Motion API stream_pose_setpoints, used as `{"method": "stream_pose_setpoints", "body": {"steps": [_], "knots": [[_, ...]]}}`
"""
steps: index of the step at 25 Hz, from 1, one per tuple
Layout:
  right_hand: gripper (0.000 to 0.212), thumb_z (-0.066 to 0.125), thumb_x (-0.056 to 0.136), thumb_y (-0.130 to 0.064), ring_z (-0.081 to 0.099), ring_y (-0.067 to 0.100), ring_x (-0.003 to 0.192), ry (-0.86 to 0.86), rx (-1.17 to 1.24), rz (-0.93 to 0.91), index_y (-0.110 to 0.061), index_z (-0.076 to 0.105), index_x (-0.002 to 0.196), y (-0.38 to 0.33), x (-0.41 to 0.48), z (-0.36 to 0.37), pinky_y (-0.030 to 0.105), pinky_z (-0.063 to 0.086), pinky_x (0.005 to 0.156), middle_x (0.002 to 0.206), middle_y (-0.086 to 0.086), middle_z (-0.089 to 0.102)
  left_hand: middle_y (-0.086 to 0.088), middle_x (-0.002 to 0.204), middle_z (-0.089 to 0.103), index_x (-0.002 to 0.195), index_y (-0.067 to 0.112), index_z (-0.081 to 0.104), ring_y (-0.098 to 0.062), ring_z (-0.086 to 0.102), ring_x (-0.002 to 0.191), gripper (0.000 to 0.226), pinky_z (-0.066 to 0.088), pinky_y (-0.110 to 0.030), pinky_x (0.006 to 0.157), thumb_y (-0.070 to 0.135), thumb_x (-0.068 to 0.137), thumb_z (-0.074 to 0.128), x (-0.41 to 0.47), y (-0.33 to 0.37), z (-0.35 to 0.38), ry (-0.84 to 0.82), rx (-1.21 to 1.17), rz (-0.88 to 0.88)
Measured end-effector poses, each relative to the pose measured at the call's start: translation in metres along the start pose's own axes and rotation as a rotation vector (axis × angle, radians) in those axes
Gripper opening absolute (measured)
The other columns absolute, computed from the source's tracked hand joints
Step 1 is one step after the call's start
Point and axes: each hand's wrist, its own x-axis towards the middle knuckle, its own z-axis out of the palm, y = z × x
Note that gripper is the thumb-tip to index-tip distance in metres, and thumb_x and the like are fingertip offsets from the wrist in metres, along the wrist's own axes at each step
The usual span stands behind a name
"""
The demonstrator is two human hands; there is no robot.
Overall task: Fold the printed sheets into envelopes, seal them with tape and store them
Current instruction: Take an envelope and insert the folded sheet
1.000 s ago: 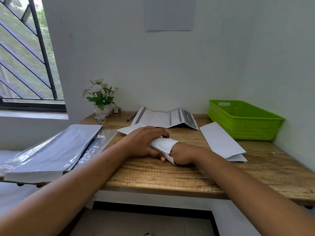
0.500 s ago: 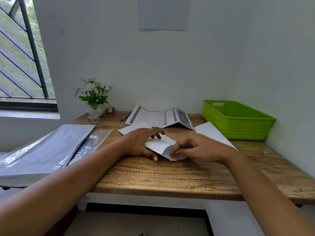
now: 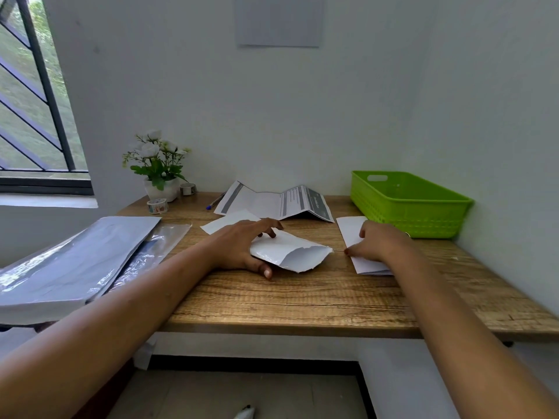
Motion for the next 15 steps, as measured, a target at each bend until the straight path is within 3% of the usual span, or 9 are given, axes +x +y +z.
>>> {"method": "stream_pose_setpoints", "body": {"steps": [5, 7, 10, 15], "knots": [[0.078, 0.078, 0.072, -0.038, 0.047, 0.026, 0.124, -0.208, 0.145, -0.043, -0.015, 0.043, 0.137, -0.01, -0.015, -0.021, 0.033, 0.043, 0.095, 0.14, 0.008, 0.045, 0.005, 0.148, 0.035, 0.142, 0.038, 0.026, -0.019, 0.031, 0.135, 0.125, 0.027, -0.047, 0.112, 0.102, 0.035, 0.03, -0.005, 0.019, 0.0, -0.079, -0.06, -0.001], [0.081, 0.08, 0.072, -0.036, 0.045, 0.026, 0.126, -0.268, 0.183, -0.067, -0.016, 0.041, 0.14, -0.012, -0.025, -0.026, 0.032, 0.04, 0.095, 0.143, 0.008, 0.042, 0.004, 0.151, 0.031, 0.143, 0.035, 0.028, -0.019, 0.029, 0.138, 0.117, 0.025, -0.043, 0.112, 0.098, 0.044, 0.037, -0.009, 0.035, -0.001, -0.043, -0.106, -0.048], [0.078, 0.08, 0.072, -0.031, 0.045, 0.025, 0.124, -0.279, 0.171, -0.074, -0.016, 0.042, 0.139, -0.014, -0.037, -0.032, 0.031, 0.039, 0.092, 0.143, 0.008, 0.041, 0.007, 0.151, 0.032, 0.141, 0.036, 0.032, -0.019, 0.029, 0.138, 0.087, 0.028, -0.038, 0.108, 0.075, 0.068, 0.057, -0.014, 0.056, 0.006, 0.024, -0.041, -0.102], [0.061, 0.079, 0.073, -0.009, 0.051, 0.026, 0.107, -0.171, 0.377, -0.044, -0.014, 0.051, 0.127, -0.006, -0.052, -0.029, 0.033, 0.046, 0.087, 0.135, 0.011, 0.048, 0.004, 0.14, 0.048, 0.136, 0.038, 0.037, -0.02, 0.042, 0.128, 0.066, 0.038, -0.036, 0.101, 0.06, 0.078, 0.061, -0.028, 0.059, 0.018, 0.173, 0.028, -0.22]]}}
